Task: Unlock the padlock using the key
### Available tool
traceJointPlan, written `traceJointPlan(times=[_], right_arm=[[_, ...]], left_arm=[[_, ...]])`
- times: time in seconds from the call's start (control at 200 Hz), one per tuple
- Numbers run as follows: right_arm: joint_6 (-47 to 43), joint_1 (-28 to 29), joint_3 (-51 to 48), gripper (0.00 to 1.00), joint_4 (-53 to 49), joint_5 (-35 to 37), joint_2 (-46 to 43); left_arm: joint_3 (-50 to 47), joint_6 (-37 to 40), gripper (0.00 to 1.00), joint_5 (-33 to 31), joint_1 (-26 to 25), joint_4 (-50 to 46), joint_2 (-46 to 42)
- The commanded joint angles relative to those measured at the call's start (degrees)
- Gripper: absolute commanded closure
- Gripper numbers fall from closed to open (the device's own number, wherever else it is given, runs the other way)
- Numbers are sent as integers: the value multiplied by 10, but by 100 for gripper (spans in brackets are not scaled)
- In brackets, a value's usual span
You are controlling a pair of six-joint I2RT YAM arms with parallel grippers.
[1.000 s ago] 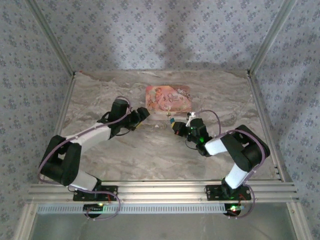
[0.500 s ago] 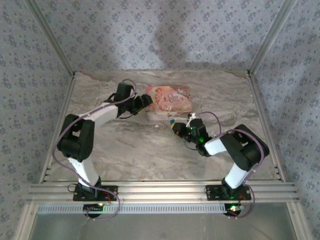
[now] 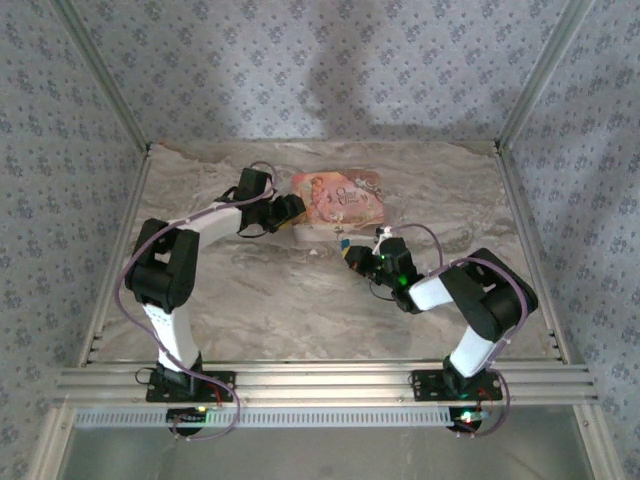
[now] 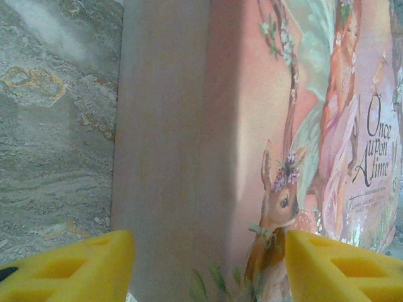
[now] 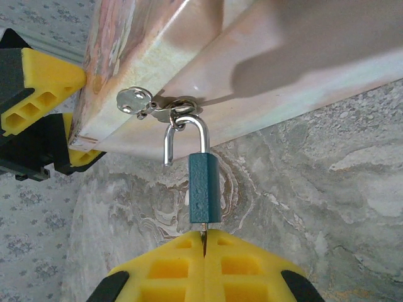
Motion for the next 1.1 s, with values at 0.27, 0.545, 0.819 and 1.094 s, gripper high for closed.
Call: traceJointPlan(times=[0.27,0.545,0.819,1.094], right_arm=[[-69,-12,-21,65,-110,20,-60],[-194,-55,0,45,-102,-69,-91],[-264,-105,55,35,-73,-157,-44],[-289,-131,79,34,9,-214,17]], left_arm=[[-42,11,45,-24,1,-24,-14],[-101,0,46,-22,-7,-3,-43],[-148,-14,46,-31,-21,10,-74],[-183,-26,46,-43,-40,9,-117]])
